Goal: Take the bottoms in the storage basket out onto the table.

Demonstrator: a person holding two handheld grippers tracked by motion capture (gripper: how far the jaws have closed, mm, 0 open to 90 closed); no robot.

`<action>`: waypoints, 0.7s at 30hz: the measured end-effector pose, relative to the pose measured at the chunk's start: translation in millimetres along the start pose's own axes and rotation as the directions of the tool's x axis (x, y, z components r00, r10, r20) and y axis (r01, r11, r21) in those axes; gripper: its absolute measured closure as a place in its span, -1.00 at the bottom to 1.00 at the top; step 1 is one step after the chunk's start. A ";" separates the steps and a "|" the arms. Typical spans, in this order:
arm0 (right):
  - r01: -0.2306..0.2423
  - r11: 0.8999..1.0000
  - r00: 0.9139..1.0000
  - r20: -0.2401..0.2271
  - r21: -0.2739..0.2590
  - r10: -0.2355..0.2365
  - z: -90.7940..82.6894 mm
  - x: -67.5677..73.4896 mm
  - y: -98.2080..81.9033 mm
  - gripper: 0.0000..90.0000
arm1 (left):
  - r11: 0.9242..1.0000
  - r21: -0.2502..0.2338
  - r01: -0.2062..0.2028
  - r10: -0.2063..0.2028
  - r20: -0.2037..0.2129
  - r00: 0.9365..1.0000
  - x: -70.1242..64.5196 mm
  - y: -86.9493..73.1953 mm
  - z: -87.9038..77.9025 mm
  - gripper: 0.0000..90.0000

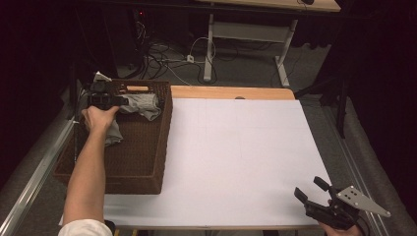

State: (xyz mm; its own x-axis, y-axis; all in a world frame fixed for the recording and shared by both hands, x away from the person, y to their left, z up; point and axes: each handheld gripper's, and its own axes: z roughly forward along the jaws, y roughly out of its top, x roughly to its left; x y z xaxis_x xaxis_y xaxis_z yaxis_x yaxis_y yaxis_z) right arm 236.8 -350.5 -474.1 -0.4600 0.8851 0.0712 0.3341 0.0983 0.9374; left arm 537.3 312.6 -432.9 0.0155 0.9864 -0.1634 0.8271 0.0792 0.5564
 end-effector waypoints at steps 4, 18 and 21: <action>0.004 1.000 1.000 0.002 0.002 -0.004 0.0 -0.2 -0.1 -0.57 | 1.000 0.013 0.011 -0.011 -0.007 1.000 0.6 3.6 3.7 -0.71; 0.015 1.000 1.000 0.015 0.026 -0.016 3.0 1.0 -0.3 -0.56 | 0.999 0.014 0.042 -0.041 -0.027 0.999 1.5 -0.1 31.2 -0.77; 0.012 1.000 1.000 0.018 0.026 -0.012 3.5 0.8 -0.2 -0.56 | 0.997 0.043 0.067 -0.067 -0.008 0.998 2.4 -1.2 38.3 -0.77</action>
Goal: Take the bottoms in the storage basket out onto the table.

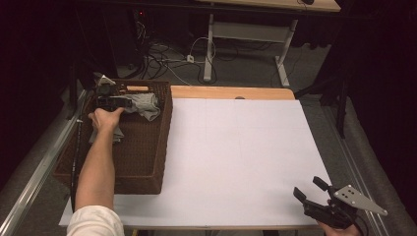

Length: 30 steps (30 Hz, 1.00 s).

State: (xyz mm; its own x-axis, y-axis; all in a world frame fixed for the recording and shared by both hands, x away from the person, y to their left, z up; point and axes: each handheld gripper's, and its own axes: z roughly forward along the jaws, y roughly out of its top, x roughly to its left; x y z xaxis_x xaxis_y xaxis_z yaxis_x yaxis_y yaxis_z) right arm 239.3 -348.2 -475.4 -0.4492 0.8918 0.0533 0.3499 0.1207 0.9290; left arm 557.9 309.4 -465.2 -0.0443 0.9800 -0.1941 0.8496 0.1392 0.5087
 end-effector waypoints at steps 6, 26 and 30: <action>0.002 1.000 1.000 0.001 0.004 -0.002 0.3 0.5 0.0 -0.56 | 0.989 0.142 -0.045 0.043 0.021 0.999 -9.8 -4.9 24.2 -0.67; 0.013 1.000 1.000 -0.007 0.025 -0.013 3.3 1.2 0.4 -0.56 | 0.995 0.090 -0.031 0.024 0.074 0.997 -15.5 0.6 15.4 -0.33; 0.020 1.000 1.000 -0.015 0.024 -0.020 3.4 2.0 0.5 -0.56 | 0.997 0.075 -0.004 -0.005 0.122 0.993 -13.8 1.2 7.9 -0.52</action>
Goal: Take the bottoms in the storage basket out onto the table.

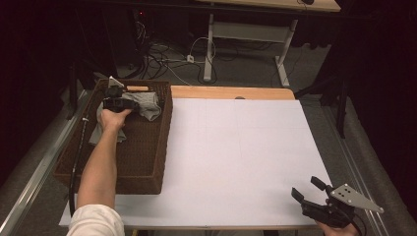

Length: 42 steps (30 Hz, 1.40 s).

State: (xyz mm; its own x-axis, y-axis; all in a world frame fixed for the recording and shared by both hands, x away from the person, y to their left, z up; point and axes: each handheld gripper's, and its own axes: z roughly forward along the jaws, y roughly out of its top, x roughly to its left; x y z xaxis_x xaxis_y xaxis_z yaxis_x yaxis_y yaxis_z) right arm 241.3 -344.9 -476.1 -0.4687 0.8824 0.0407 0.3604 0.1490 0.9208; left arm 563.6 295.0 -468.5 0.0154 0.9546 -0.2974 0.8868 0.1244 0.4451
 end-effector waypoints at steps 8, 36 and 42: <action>0.001 1.000 1.000 -0.010 -0.005 -0.001 -0.3 0.3 0.0 -0.56 | 1.000 -0.008 -0.015 0.016 0.010 1.000 -9.5 2.7 -4.8 -0.67; 0.032 0.999 0.999 -0.017 -0.015 -0.032 -0.3 2.9 0.7 -0.56 | 0.998 0.012 -0.069 0.068 0.052 0.996 -26.4 -7.7 -18.3 -0.82; 0.041 0.999 0.999 -0.016 -0.009 -0.041 0.5 4.0 0.9 -0.56 | 0.998 -0.011 -0.064 0.064 0.067 0.996 -25.1 -6.5 -25.2 -0.82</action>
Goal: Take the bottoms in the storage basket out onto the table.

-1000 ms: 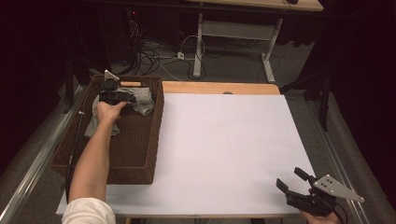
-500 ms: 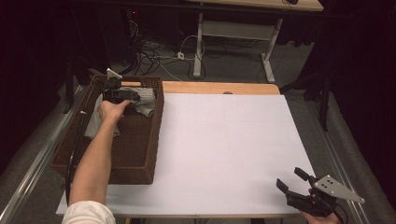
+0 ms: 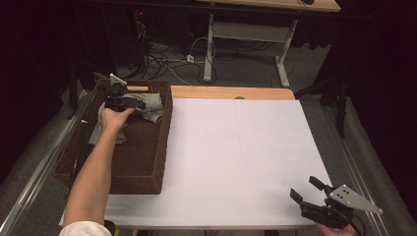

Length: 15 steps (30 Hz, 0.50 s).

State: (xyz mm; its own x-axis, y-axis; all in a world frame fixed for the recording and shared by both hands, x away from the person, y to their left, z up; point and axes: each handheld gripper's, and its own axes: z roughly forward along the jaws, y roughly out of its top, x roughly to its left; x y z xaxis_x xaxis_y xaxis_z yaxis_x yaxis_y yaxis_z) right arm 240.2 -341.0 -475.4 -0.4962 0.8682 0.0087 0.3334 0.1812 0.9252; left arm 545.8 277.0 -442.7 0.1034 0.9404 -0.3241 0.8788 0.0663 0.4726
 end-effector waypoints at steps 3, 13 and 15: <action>0.014 1.000 1.000 0.001 0.004 -0.014 0.8 1.2 0.2 -0.56 | 1.000 -0.027 0.016 -0.016 -0.005 1.000 -0.9 3.8 2.8 -0.79; 0.012 1.000 1.000 0.009 0.016 -0.013 1.1 0.8 0.0 -0.56 | 0.999 -0.019 0.046 -0.047 -0.063 0.997 -0.9 17.3 23.9 -0.79; 0.012 1.000 1.000 0.010 0.017 -0.012 1.1 0.7 -0.1 -0.56 | 0.999 -0.011 0.034 -0.035 -0.085 0.996 -2.0 19.5 27.7 -0.79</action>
State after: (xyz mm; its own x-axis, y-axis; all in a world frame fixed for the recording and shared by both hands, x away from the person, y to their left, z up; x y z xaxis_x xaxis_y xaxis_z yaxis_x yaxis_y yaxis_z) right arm 240.8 -339.9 -475.9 -0.4921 0.8705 -0.0061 0.3413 0.1993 0.9186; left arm 575.6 267.2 -455.5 0.0329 0.9624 -0.2695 0.8767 0.1017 0.4702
